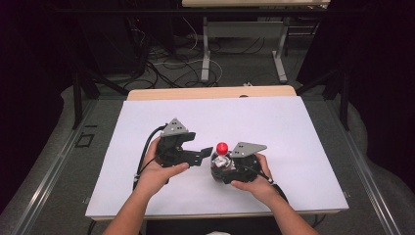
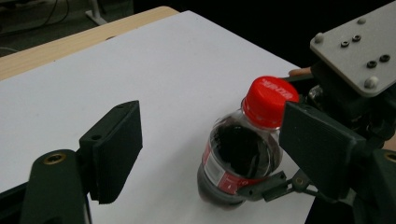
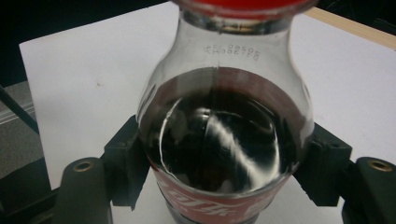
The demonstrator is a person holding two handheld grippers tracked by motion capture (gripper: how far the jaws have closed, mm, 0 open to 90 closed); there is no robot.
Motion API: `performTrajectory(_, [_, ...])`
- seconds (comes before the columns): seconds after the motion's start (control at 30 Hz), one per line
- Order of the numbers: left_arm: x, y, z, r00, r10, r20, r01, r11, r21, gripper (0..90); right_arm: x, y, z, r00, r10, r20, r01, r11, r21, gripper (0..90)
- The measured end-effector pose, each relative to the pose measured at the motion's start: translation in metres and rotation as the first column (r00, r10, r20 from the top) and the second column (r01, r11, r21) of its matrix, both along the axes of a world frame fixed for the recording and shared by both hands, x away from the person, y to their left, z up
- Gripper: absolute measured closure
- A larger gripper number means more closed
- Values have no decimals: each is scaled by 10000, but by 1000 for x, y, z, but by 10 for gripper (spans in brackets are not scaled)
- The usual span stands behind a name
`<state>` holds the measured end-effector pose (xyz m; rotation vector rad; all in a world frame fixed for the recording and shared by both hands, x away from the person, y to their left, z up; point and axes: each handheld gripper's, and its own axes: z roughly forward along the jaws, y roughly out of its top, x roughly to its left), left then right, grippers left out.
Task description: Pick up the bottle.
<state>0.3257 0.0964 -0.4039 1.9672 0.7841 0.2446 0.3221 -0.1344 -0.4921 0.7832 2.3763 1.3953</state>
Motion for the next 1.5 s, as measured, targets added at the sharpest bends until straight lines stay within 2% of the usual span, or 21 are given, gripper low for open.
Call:
performTrajectory(0.07, [1,-4,2,9988,-329,-362,320,9992,-232,267,-1,-1,1,10000,79,-36,-78,10000,34,292])
performTrajectory(0.1, [1,-5,2,9990,-373,-254,367,9990,-267,267,-1,-1,2,9999,93,37,-94,10000,31,292])
performTrajectory(0.13, [1,-5,2,9990,-373,-254,367,9990,-267,267,-2,-1,3,9998,184,-50,-184,9998,-57,292])
performTrajectory(0.23, [1,-11,2,9984,-503,-272,497,9985,-216,276,-4,0,4,9999,165,1,-165,9998,68,292])
performTrajectory(0.3, [2,-12,2,9978,-627,-225,622,9978,-216,309,-4,0,4,9997,236,100,-237,9997,89,292])
performTrajectory(0.43, [3,-13,2,9979,-628,-185,622,9975,-325,327,-4,0,4,9995,322,-34,-321,9994,155,292])
performTrajectory(0.47, [4,-13,3,9973,-691,-248,676,9962,-551,344,-3,0,3,9994,354,-64,-353,9992,193,292])
performTrajectory(0.53, [3,-14,4,9944,-910,-537,874,9940,-650,367,-4,0,3,9991,394,-142,-393,9992,101,292])
performTrajectory(0.57, [4,-14,4,9917,-1167,-542,1137,9919,-560,382,-3,0,3,9992,388,-64,-387,9991,177,292])
performTrajectory(0.63, [4,-15,4,9913,-1200,-543,1172,9917,-525,398,-4,1,3,9989,461,-86,-459,9988,186,293])
performTrajectory(0.67, [3,-17,4,9882,-1327,-767,1281,9898,-622,419,-4,1,3,9988,487,-79,-486,9987,182,293])
performTrajectory(0.7, [3,-18,4,9871,-1382,-806,1336,9892,-597,432,-4,1,3,9986,513,-93,-511,9985,172,293])
performTrajectory(0.87, [4,-26,1,9819,-1710,-812,1682,9849,-407,463,-5,3,3,9977,666,-97,-665,9977,136,293])
performTrajectory(0.93, [4,-29,0,9803,-1815,-775,1794,9832,-333,473,-6,3,3,9971,727,-244,-723,9972,179,293])
performTrajectory(1.1, [6,-34,-2,9751,-2069,-798,2050,9783,-310,513,-7,5,4,9962,825,-278,-819,9964,214,293])
performTrajectory(1.2, [6,-37,-4,9762,-2014,-804,1994,9794,-326,551,-7,5,4,9956,904,-251,-899,9957,209,293])
performTrajectory(1.3, [6,-38,-5,9750,-2105,-706,2087,9774,-328,576,-7,5,4,9954,911,-310,-903,9955,273,293])
performTrajectory(1.33, [6,-37,-4,9723,-2210,-765,2198,9752,-246,580,-7,5,4,9947,955,-379,-945,9952,274,293])
performTrajectory(1.37, [6,-37,-4,9723,-2210,-765,2198,9752,-246,585,-7,5,4,9946,973,-361,-965,9951,234,293])
performTrajectory(1.4, [6,-38,-5,9746,-2160,-587,2148,9763,-248,588,-7,5,4,9945,981,-368,-973,9950,230,293])
performTrajectory(1.5, [5,-38,-5,9751,-2152,-544,2143,9765,-215,596,-7,5,3,9947,968,-346,-960,9951,241,293])
